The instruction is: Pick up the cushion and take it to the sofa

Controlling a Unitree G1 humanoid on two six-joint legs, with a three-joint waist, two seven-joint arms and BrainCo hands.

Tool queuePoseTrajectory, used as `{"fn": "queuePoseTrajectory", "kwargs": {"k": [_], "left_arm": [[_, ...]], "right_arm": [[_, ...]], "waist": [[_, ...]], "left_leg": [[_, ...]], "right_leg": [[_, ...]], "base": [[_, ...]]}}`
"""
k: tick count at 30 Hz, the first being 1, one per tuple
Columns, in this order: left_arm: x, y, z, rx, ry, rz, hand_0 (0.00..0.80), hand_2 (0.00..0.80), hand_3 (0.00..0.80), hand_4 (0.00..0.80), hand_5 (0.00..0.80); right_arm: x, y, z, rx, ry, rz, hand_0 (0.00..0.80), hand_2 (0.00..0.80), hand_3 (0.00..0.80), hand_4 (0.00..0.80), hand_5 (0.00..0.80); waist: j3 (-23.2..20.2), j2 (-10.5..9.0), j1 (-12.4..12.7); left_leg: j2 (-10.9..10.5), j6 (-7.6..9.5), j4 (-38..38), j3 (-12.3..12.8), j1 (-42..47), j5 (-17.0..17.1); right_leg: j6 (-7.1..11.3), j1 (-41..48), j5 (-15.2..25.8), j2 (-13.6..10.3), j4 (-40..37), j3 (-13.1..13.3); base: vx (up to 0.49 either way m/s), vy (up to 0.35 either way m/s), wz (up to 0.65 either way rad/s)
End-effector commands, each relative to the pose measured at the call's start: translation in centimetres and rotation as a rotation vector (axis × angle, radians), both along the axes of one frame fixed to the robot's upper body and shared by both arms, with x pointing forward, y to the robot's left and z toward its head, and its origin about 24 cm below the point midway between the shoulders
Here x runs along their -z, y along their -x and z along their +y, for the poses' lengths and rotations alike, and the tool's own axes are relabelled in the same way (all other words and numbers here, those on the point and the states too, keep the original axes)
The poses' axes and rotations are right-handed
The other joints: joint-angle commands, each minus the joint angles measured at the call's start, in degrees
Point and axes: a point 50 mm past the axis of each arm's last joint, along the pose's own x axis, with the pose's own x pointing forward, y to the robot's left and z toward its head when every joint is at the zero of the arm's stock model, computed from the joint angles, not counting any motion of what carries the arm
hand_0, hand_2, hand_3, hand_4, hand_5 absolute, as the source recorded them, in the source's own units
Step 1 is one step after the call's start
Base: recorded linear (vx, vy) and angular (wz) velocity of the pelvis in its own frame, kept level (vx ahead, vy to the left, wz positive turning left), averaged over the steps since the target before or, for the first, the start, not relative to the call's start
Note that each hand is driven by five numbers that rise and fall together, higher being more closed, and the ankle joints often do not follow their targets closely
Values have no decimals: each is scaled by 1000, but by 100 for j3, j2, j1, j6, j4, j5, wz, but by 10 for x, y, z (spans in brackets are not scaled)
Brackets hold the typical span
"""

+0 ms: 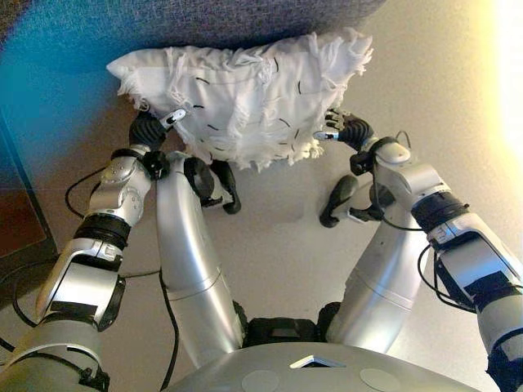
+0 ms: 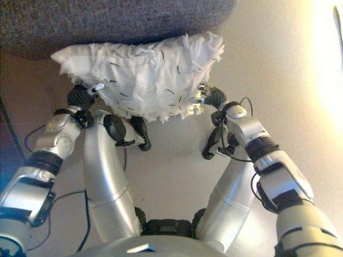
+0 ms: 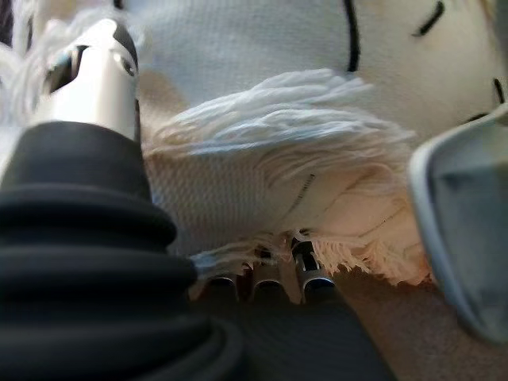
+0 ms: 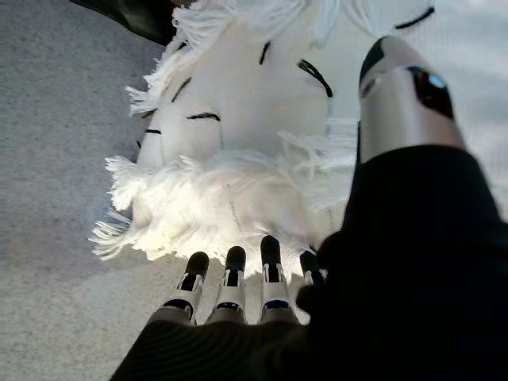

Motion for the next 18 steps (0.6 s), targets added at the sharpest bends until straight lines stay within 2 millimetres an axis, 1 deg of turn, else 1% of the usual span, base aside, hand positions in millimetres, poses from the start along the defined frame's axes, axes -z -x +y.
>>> {"fn": "queuePoseTrajectory", "kwargs": {"k": [1,2,3,4,7,8,9,12,18], "left_arm": [[-24,-16,-53,223,22,-101,0,0,0,0,0],[-25,-17,-57,235,25,-101,0,0,0,0,0],[-25,-17,-60,247,27,-101,0,0,0,0,0],[-24,-17,-63,257,28,-101,0,0,0,0,0],[-22,-16,-70,277,33,-107,0,0,0,0,0],[-22,-15,-73,293,29,-112,499,499,499,499,499],[-22,-15,-76,304,23,-117,800,800,800,800,800],[-22,-14,-84,324,27,-131,800,800,800,800,800],[-13,-11,-92,299,51,-125,800,800,800,800,800]], "right_arm": [[-21,-4,26,-113,27,-53,154,154,154,154,154],[-21,-4,28,-120,31,-47,417,417,417,417,417],[-20,-4,31,-123,33,-42,624,624,624,624,624],[-18,-4,34,-125,33,-38,800,800,800,800,800],[-15,-3,41,-124,11,-13,800,800,800,800,800],[-14,-2,43,-120,2,-7,800,800,800,800,800],[-13,-2,44,-119,-6,-2,800,800,800,800,800],[-8,-1,50,-89,-11,7,800,800,800,800,800],[1,3,50,-6,-18,21,800,800,800,800,800]], "waist": [[-71,204,-94],[-71,209,-97],[-71,211,-98],[-71,222,-95],[-71,256,-89],[-71,261,-87],[-71,262,-87],[-71,275,-95],[-71,303,-110]], "left_leg": [[229,-393,95,-736,124,-557],[216,-385,150,-752,124,-566],[206,-375,202,-765,124,-580],[196,-374,249,-784,124,-590],[179,-362,411,-831,124,-638],[174,-354,454,-850,124,-661],[168,-351,502,-865,124,-676],[157,-351,589,-906,124,-685],[173,-360,793,-989,124,-731]], "right_leg": [[256,26,750,-145,-842,904],[246,26,754,-134,-805,938],[233,26,751,-126,-764,976],[228,26,741,-125,-712,1008],[209,26,704,-133,-553,1072],[203,26,694,-135,-527,1092],[196,26,685,-127,-485,1106],[167,26,658,-102,-376,1160],[117,26,555,-53,-117,1269]], "base": [[48,-37,4],[47,-48,7],[43,-46,8],[43,-41,9],[45,-26,9],[47,-31,6],[32,-26,2],[48,-19,1],[53,3,1]]}}
